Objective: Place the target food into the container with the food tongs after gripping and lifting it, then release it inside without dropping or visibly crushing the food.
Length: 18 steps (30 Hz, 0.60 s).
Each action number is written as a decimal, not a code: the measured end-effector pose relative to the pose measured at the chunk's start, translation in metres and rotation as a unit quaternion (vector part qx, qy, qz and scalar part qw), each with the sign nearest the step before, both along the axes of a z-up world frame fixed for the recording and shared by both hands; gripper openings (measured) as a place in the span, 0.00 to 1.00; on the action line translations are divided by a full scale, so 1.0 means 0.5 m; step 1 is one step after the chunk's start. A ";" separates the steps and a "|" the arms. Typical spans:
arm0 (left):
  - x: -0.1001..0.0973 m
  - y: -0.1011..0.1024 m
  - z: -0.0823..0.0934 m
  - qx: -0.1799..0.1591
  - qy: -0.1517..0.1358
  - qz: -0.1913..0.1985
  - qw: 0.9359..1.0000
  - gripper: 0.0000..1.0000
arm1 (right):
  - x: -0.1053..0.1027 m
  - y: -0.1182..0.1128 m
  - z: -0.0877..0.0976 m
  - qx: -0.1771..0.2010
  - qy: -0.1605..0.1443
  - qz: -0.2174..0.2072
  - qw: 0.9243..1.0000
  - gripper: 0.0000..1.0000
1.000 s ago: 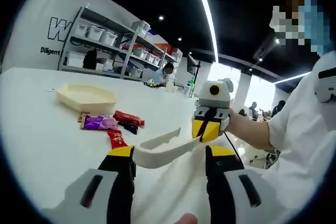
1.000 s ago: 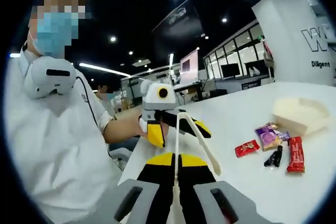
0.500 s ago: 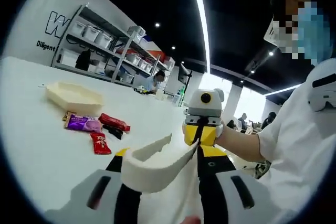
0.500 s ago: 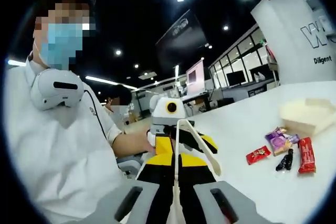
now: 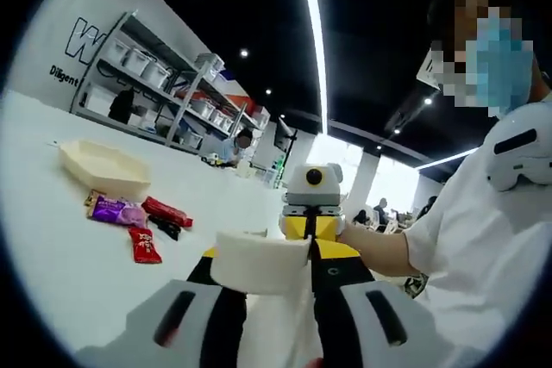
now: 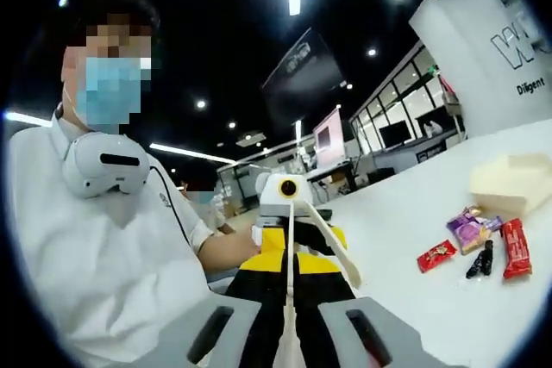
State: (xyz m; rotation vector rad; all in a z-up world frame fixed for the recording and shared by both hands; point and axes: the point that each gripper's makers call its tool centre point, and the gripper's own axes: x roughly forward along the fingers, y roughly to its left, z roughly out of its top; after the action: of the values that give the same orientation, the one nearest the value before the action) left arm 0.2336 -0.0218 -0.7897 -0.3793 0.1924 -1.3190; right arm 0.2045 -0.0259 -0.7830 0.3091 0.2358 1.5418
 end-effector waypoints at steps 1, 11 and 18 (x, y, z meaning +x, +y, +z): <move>0.000 0.000 0.000 0.002 -0.003 0.000 1.000 0.25 | 0.000 0.000 -0.001 0.000 -0.004 0.000 1.000 0.00; -0.007 0.001 0.007 0.009 -0.027 -0.009 1.000 0.24 | -0.003 -0.002 -0.002 -0.026 -0.036 0.003 0.999 0.00; -0.004 0.011 0.010 0.015 -0.032 -0.010 0.999 0.23 | -0.009 -0.009 -0.022 -0.081 -0.070 0.008 0.994 0.00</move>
State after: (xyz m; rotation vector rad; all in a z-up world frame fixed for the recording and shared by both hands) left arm 0.2317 -0.0164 -0.7849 -0.3093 0.1629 -1.3451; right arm 0.2002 -0.0302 -0.7940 0.0717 0.2515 1.5423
